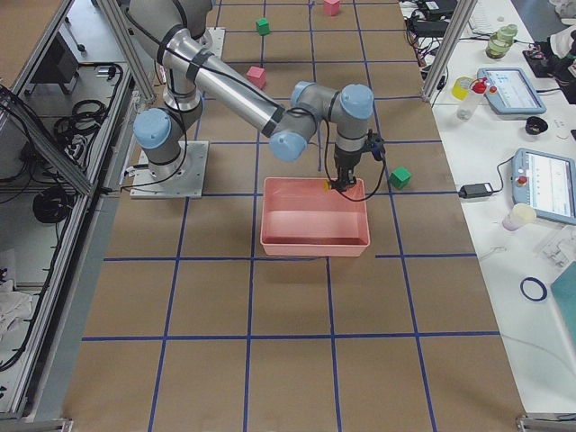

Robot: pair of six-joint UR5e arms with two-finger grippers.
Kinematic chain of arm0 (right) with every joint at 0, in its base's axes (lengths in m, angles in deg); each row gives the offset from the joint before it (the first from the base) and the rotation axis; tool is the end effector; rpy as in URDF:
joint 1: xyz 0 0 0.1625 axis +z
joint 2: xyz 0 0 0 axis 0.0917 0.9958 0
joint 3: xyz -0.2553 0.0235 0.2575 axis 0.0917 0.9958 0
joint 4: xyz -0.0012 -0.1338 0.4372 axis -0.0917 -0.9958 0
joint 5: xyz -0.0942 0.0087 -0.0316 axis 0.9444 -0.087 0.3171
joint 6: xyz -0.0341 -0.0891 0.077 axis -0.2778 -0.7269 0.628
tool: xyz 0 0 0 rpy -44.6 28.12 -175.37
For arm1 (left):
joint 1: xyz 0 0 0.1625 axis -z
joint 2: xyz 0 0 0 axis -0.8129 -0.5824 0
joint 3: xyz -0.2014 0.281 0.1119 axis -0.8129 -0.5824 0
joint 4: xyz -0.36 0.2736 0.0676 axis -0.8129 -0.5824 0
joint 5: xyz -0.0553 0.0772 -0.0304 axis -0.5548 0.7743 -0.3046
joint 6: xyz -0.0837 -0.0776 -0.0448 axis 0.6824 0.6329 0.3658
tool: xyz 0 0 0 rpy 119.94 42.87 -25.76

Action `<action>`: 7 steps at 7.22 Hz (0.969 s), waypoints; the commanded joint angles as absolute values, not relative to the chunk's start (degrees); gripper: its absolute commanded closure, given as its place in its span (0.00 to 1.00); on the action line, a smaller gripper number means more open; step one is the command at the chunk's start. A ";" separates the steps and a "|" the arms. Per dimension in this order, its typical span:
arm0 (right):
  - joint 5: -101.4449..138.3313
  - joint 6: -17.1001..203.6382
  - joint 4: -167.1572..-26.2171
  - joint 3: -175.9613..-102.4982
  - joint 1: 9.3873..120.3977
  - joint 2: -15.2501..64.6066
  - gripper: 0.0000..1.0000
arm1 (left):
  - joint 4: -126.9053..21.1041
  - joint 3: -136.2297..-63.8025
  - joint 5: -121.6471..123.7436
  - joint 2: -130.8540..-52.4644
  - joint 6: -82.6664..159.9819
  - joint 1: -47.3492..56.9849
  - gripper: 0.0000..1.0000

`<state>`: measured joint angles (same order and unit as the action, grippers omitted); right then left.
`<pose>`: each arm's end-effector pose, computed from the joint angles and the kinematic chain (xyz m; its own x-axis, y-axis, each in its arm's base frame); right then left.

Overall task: Align button upright
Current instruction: 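Lift the button out of the pink bin with the right gripper, then carry the button toward the table center with the right gripper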

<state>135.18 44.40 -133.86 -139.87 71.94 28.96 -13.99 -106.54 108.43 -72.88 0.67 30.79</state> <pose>-0.1307 -0.6199 0.2521 -0.9836 -0.1526 0.0962 -0.1562 0.9872 -0.0311 -0.0957 -0.5566 0.3482 -0.9466 0.3202 0.0366 0.3155 0.9439 -0.0978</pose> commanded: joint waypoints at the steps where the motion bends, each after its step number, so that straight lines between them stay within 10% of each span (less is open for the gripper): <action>1: 135.42 60.34 -128.84 -136.42 86.39 30.98 1.00 | -14.05 -107.04 108.97 -72.77 0.55 30.79 0.00; 7: 134.45 92.55 -143.41 -137.11 116.50 19.23 1.00 | -13.62 -105.91 105.82 -70.32 0.37 31.23 0.00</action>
<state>134.48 87.78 -139.71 -136.91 111.92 22.52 -13.76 -106.47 106.76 -71.38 0.38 31.17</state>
